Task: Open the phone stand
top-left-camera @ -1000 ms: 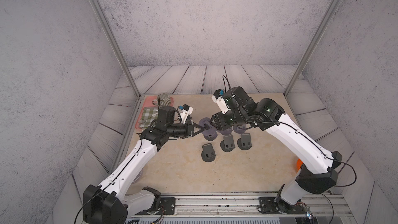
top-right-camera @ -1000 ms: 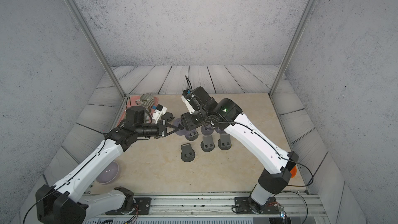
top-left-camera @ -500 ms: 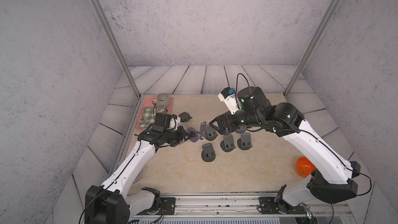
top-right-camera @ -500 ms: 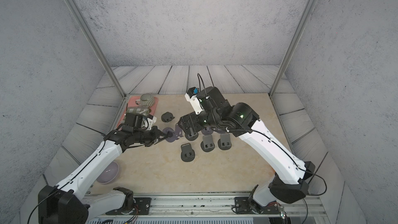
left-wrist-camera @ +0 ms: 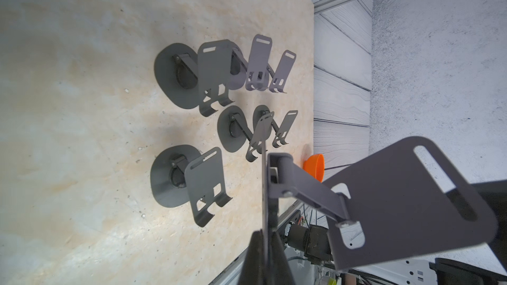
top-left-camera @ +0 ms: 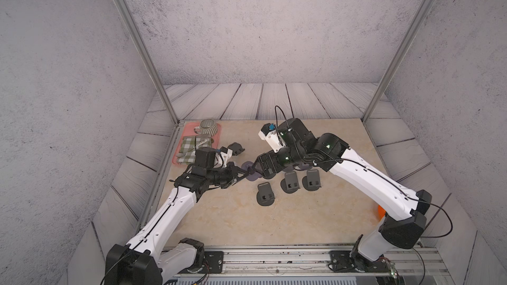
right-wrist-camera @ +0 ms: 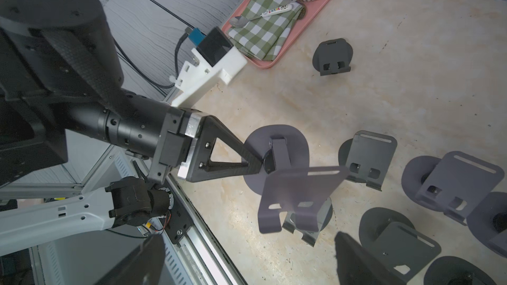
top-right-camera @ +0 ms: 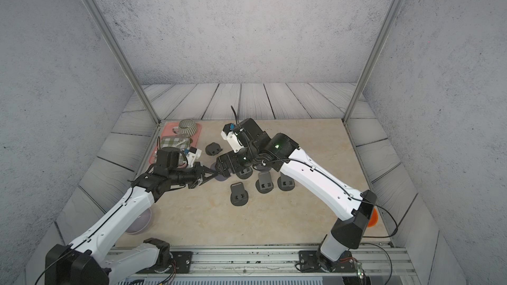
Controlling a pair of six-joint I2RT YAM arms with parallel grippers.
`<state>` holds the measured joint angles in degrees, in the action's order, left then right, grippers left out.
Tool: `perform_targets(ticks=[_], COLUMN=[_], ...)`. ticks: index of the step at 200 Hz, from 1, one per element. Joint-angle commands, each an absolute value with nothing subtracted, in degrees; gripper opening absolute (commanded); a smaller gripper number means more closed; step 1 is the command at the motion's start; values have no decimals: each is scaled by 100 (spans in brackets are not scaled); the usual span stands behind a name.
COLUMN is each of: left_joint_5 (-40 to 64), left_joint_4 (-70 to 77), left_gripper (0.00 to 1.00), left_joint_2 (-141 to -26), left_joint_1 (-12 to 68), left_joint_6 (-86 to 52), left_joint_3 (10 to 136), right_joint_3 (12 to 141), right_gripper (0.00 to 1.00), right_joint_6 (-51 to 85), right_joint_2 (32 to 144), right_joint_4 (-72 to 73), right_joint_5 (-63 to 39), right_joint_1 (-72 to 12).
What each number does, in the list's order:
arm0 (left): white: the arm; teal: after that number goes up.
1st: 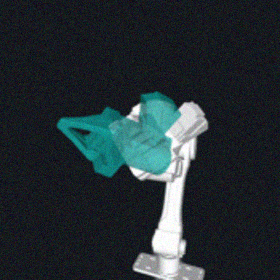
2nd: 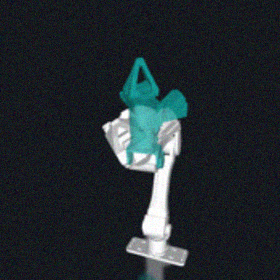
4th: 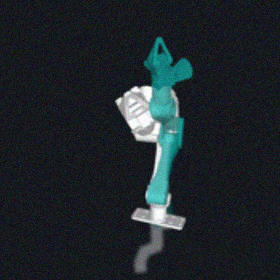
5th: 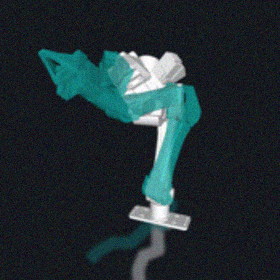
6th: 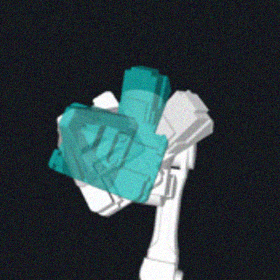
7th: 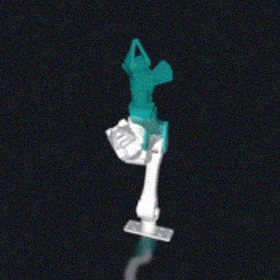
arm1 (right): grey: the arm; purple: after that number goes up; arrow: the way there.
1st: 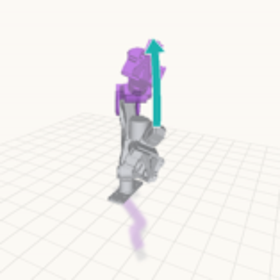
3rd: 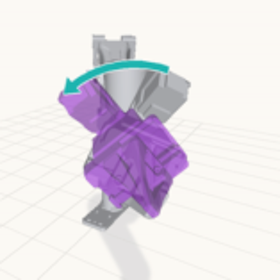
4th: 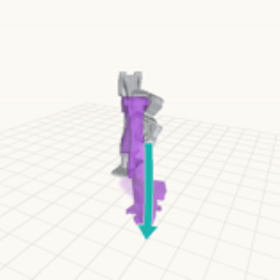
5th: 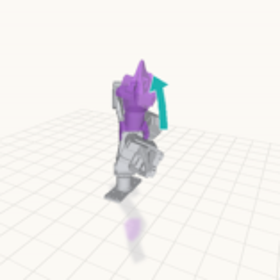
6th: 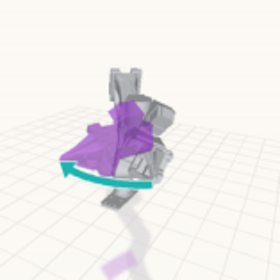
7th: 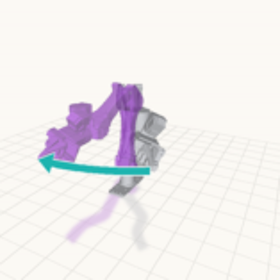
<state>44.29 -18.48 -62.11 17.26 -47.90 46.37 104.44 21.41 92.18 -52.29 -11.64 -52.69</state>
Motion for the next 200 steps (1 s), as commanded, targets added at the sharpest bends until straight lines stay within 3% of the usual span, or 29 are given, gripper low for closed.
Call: perform_targets(ticks=[1,100,169,200], left_joint_5=[4657,4916,4862,4828], left_joint_4=[-1471,-976,-848,-827], left_gripper=[0,0,0,0], left_joint_2=[-5993,-5647,-5651,-5687], left_joint_1=[1740,1745,1758,1758], left_joint_6=[-4893,-5150,-5202,-5211], left_joint_3=[4521,4241,4184,4192], right_joint_3=[10421,10649,10889,10923], right_gripper=[98,95,61,51], right_joint_6=[2163,2263,2268,2241], right_joint_2=[9332,9773,9921,9944], right_joint_4=[-5104,-4973,-4976,-5039], right_joint_5=[-1070,-908,-1121,-1108], right_joint_1=[-5256,-5133,-5130,-5124])
